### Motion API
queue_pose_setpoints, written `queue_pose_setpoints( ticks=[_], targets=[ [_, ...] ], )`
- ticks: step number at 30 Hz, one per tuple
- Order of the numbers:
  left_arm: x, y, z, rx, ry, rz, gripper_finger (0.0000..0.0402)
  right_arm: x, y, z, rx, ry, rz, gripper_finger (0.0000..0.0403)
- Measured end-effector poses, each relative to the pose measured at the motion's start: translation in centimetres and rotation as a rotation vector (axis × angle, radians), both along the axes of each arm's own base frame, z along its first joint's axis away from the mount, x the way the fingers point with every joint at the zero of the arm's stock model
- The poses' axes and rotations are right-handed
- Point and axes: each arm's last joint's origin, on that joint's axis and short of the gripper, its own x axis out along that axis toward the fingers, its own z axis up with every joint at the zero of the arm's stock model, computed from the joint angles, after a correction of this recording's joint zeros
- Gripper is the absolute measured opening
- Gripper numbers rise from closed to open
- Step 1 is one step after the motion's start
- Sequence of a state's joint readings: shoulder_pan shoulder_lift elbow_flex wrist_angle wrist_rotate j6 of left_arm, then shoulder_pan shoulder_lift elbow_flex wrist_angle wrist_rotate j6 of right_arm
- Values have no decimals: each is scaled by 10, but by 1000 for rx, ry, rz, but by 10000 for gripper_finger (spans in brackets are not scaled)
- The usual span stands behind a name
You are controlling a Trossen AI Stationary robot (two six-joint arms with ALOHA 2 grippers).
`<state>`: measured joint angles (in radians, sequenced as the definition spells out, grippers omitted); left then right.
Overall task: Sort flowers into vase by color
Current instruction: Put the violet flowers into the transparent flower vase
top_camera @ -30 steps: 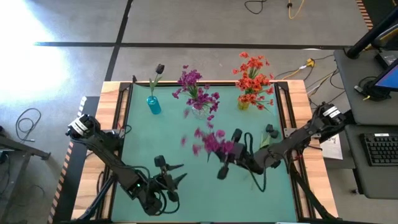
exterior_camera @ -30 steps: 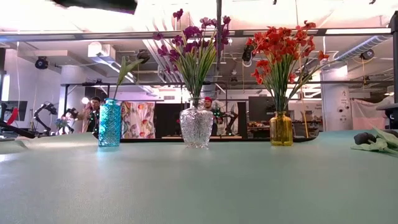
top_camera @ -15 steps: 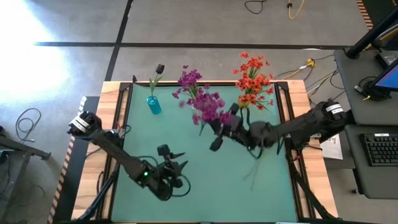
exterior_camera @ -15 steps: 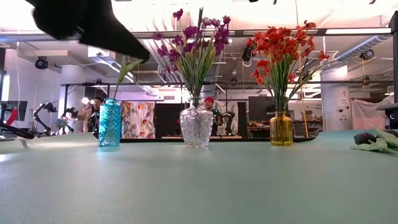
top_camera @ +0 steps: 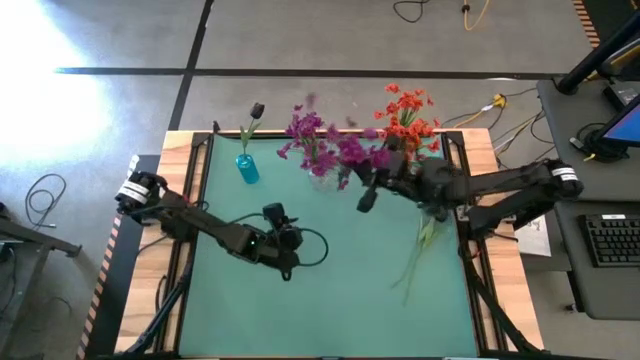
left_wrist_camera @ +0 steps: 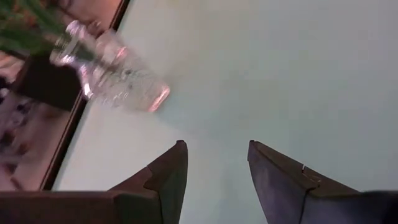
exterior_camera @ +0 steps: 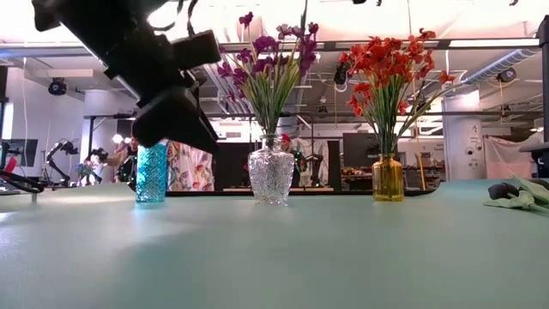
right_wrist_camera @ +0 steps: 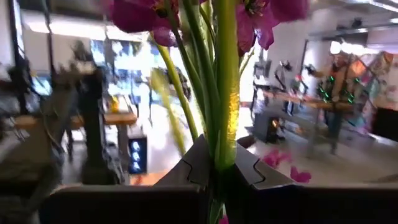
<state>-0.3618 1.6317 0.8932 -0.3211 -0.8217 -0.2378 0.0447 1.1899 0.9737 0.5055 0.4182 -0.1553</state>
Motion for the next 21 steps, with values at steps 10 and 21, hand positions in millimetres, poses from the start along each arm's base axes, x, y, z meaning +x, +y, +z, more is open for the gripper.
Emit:
queue_pose_setpoints(
  ticks=[10, 21],
  targets=[
    [-9, 2, 37, 1, -190, -234, 109, -35, 0, -16, 38, -169, 113, 12],
    [-63, 23, 59, -73, -512, -299, 79, -32, -1, -44, 79, -189, 60, 12]
  ],
)
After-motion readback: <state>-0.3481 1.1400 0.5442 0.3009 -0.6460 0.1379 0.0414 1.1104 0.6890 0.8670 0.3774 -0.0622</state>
